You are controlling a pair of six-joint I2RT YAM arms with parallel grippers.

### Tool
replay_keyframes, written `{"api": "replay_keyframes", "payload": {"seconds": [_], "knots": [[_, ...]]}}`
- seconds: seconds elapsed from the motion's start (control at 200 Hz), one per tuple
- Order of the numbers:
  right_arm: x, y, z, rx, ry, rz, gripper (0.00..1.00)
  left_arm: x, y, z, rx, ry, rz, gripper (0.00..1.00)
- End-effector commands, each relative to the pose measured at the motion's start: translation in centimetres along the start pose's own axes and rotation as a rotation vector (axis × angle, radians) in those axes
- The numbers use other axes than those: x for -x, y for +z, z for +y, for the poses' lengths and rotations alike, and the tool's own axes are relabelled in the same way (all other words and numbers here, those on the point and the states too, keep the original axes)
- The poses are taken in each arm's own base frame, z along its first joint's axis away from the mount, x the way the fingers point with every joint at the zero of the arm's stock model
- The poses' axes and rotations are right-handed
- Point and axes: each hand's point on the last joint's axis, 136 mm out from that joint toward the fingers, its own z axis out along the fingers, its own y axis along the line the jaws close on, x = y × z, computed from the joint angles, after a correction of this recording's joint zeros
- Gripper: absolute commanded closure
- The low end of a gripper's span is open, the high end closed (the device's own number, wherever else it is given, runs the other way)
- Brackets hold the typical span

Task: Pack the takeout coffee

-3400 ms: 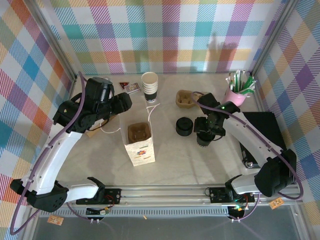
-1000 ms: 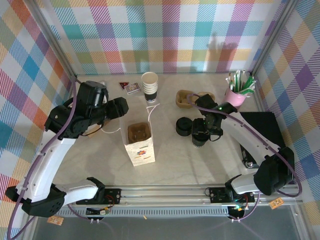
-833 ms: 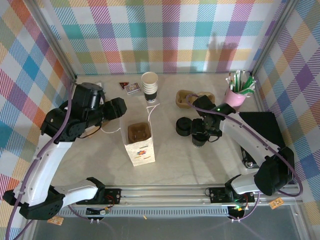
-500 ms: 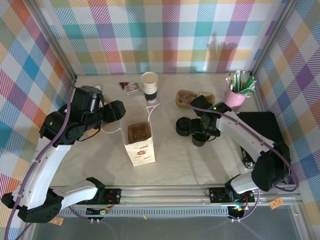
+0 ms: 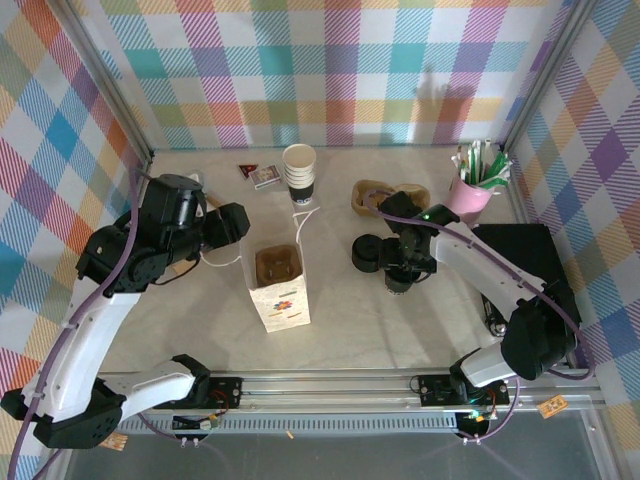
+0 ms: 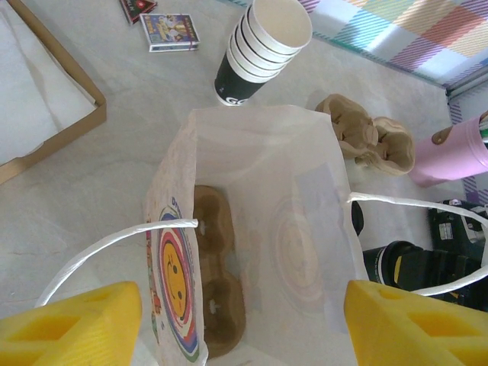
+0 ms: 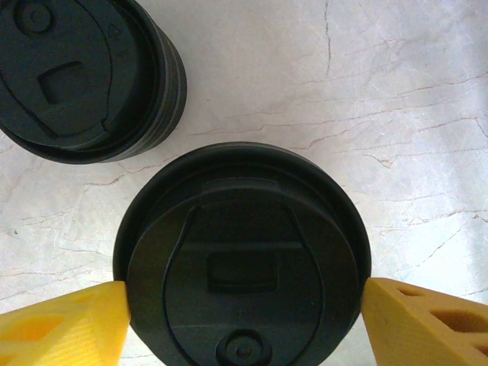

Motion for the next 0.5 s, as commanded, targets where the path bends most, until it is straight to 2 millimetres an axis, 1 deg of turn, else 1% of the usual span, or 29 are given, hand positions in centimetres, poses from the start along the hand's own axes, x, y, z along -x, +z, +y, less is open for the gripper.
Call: {"api": "replay_keyframes", "payload": {"seconds": [0.0, 0.255, 0.495], "knots": [[-0.8, 1.0, -0.1, -0.018, -0.013, 0.035, 0.20, -0.9, -0.1, 0.6, 0.018, -0.001, 0.025, 0.30], [-1.0, 1.6, 0.0, -0.027, -0.027, 0.051, 0.21, -1.1, 0.0, 0.6, 0.014, 0.001, 0.031, 0.30], [-1.7, 2.6, -0.4, -0.048, -0.048, 0.076, 0.21, -1.3, 0.0, 0.9, 0.021, 0.002, 0.032, 0.30]]}}
